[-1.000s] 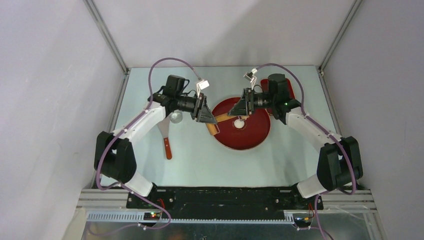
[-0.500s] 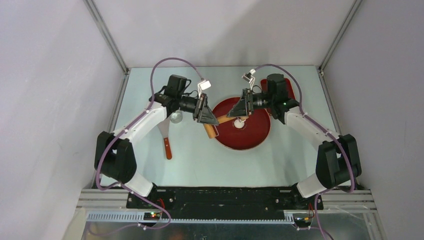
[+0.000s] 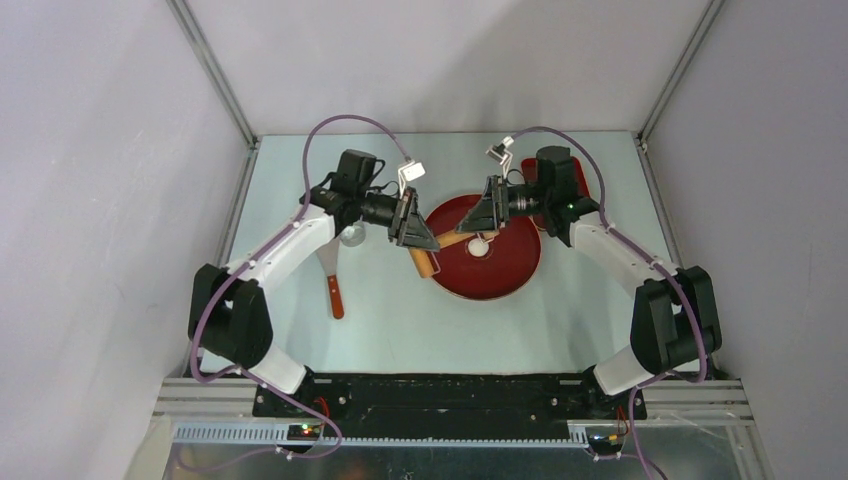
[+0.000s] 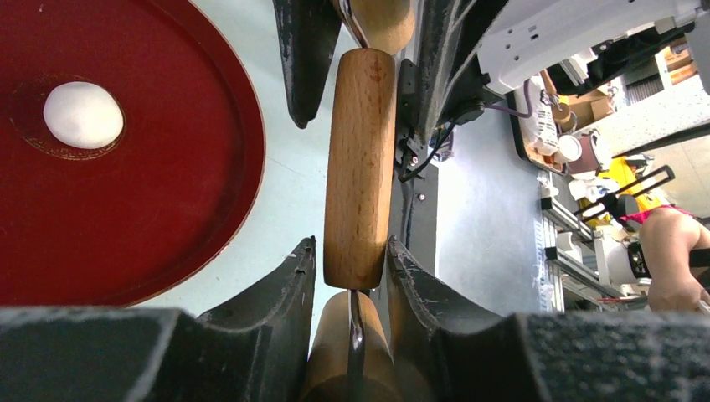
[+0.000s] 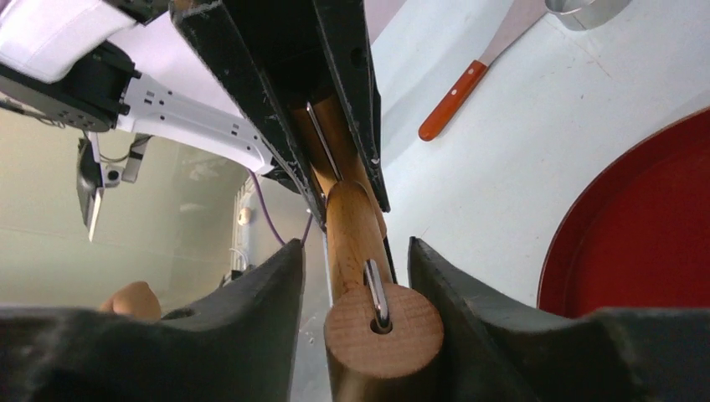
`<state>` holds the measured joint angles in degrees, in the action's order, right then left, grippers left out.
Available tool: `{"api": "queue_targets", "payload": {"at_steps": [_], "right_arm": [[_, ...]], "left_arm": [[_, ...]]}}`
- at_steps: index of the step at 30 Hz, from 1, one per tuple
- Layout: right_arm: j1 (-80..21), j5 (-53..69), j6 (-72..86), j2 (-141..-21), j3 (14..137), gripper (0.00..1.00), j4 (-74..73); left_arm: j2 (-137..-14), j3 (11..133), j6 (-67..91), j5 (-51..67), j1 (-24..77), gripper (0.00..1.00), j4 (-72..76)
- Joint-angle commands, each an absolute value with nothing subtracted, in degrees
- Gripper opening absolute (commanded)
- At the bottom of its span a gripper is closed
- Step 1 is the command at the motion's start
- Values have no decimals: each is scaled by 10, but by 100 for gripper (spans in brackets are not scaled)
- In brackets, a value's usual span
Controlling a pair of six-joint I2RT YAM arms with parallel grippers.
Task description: Roll out the dumpling wrappers from the dough
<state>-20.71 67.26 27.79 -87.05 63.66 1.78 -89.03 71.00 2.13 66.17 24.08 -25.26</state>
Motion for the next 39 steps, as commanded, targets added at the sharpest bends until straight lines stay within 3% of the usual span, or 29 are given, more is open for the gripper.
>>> {"api": "queue_targets", "payload": {"at_steps": [1,5,14,21,27,39], "right_arm": [[-208,689,265,-873,651,66,64],[-215,704,232,-871,651,80,50],[-214,719,93,-875,651,87,-36],[-192,745,94,-899,651,86,-34],[-197,747,123,-896,651,75,-14],[-228,749,166,-906,651,69,23]], "left_arm": [[-870,713,32,637,256,0,-245],[-871,714,35,635,254,0,-245],[-867,715,37,654,238,0,-245],[-853,707,31,657,234,0,-245],[-853,701,28,653,234,0,-245],[-858,705,25,635,242,0,-244]]}}
